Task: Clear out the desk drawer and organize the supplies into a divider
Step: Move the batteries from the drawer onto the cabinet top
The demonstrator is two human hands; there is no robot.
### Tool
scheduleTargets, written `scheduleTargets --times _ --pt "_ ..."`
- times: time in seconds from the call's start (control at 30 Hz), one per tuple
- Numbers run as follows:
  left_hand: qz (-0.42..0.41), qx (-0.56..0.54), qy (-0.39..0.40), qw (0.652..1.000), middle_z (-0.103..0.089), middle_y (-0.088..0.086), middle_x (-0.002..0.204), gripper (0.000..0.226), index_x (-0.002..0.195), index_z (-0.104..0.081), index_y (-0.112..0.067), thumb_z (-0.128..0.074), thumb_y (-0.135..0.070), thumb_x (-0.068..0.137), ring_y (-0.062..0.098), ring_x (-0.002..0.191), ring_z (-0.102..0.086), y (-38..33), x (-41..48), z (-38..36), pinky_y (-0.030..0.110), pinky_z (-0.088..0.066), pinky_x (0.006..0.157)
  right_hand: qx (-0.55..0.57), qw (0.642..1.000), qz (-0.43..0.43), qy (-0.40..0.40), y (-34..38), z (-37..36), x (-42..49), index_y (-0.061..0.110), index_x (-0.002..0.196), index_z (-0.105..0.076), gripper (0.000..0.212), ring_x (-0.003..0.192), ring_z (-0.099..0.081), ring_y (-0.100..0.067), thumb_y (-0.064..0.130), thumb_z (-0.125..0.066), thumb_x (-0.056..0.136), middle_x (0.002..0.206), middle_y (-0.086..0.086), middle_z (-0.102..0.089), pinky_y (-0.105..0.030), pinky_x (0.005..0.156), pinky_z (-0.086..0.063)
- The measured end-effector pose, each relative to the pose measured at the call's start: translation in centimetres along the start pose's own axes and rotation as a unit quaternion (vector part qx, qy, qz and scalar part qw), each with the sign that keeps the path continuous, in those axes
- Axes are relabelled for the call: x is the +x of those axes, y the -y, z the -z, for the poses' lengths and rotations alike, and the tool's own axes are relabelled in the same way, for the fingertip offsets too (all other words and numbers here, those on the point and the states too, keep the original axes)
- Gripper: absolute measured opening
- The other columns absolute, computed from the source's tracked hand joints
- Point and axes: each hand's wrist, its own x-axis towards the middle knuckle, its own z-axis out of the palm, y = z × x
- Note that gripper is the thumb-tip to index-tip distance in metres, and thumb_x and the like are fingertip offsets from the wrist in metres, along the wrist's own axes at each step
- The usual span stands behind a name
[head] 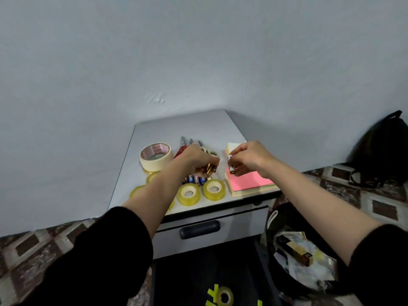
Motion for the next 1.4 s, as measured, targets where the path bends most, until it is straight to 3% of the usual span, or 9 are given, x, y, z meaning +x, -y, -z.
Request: scheduleTargets --times 0.13,0.23,0.37,0.53,0.77,0.9,1.1,1.3,1.4 --pt "0.008 0.099 -0.017 0.995 -0.059 0.012 0.063 0.021 0.069 -0.05 -0.003 -0.07 -0.005 0.076 0.024 0.057 -0.061 -0.2 2.8 -1.6 0.035 -0.057 0.063 -0.012 1.0 -0.004 0.003 -0.2 0.5 1.4 0.003 0.069 -0.058 0.019 0.041 -0.058 -0.02 -0.013 -0.062 0.078 0.06 -0.015 -0.058 -0.027 0.045 -0.055" --pt "-0.009 0.204 -0.029 0.979 -0.058 0.008 0.065 0.025 0.067 -0.049 -0.006 -0.07 -0.015 0.077 0.025 0.067 -0.062 -0.2 3.4 -2.2 0.032 -0.055 0.075 -0.023 1.0 -0.005 0.007 -0.5 0.3 1.8 0.003 0.069 -0.058 0.018 0.038 -0.057 -0.019 -0.013 -0.062 0.077 0.06 -0.015 -0.058 -0.026 0.044 -0.053" --pt "-0.031 0.277 -0.048 0.959 -0.058 0.01 0.089 0.035 0.097 -0.057 0.0 -0.07 -0.026 0.079 0.023 0.086 -0.06 -0.2 3.6 -2.5 0.029 -0.05 0.082 -0.024 1.0 -0.011 0.007 -1.1 0.3 2.1 0.003 0.069 -0.058 0.018 0.038 -0.056 -0.019 -0.012 -0.063 0.077 0.06 -0.014 -0.059 -0.026 0.043 -0.052" --pt "-0.001 0.239 -0.029 0.971 -0.061 0.01 0.072 0.025 0.082 -0.052 -0.002 -0.071 -0.017 0.078 0.028 0.075 -0.066 0.0 4.1 -2.6 0.035 -0.056 0.081 -0.027 0.999 -0.017 0.006 -1.6 0.4 2.1 0.005 0.07 -0.06 0.017 0.044 -0.058 -0.023 -0.009 -0.065 0.078 0.062 -0.014 -0.06 -0.025 0.043 -0.052" --pt "-0.015 0.241 -0.038 0.97 -0.069 0.012 0.081 0.027 0.076 -0.056 -0.004 -0.075 -0.024 0.075 0.026 0.082 -0.069 0.1 4.3 -2.4 0.037 -0.056 0.083 -0.021 0.999 -0.026 0.005 -1.8 0.7 1.7 0.006 0.07 -0.058 0.019 0.043 -0.058 -0.022 -0.009 -0.065 0.078 0.058 -0.012 -0.059 -0.026 0.044 -0.051" --pt "-0.02 0.249 -0.058 0.966 -0.065 0.007 0.065 0.021 0.064 -0.054 -0.006 -0.071 -0.011 0.075 0.019 0.059 -0.064 0.3 4.8 -2.4 0.031 -0.058 0.071 -0.017 1.0 -0.022 0.004 -1.9 0.9 1.8 0.007 0.071 -0.058 0.02 0.048 -0.058 -0.025 -0.01 -0.067 0.076 0.06 -0.013 -0.059 -0.033 0.053 -0.053" --pt "-0.053 0.245 -0.064 0.966 -0.07 0.013 0.087 0.031 0.084 -0.062 0.002 -0.078 -0.022 0.071 0.022 0.079 -0.067 1.0 4.9 -2.6 0.035 -0.057 0.08 -0.018 1.0 -0.015 -0.002 -1.9 0.8 2.0 0.006 0.073 -0.057 0.021 0.051 -0.059 -0.027 -0.012 -0.069 0.074 0.064 -0.015 -0.06 -0.044 0.069 -0.055" --pt "-0.068 0.165 -0.046 0.983 -0.071 0.013 0.083 0.021 0.093 -0.068 0.004 -0.074 -0.008 0.076 0.017 0.074 -0.071 1.6 5.0 -1.6 0.033 -0.058 0.077 -0.042 0.999 -0.01 -0.003 -1.8 0.3 2.3 0.008 0.07 -0.057 0.023 0.051 -0.061 -0.026 -0.011 -0.069 0.073 0.063 -0.015 -0.061 -0.04 0.064 -0.056" --pt "-0.087 0.123 -0.079 0.985 -0.068 0.007 0.074 0.007 0.086 -0.07 -0.001 -0.066 -0.002 0.081 0.008 0.055 -0.063 1.9 4.7 -0.6 0.024 -0.057 0.067 -0.108 0.994 0.011 -0.009 -1.0 -0.3 2.5 0.014 0.069 -0.058 0.023 0.044 -0.055 -0.015 -0.002 -0.073 0.073 0.061 -0.007 -0.06 -0.02 0.04 -0.043"
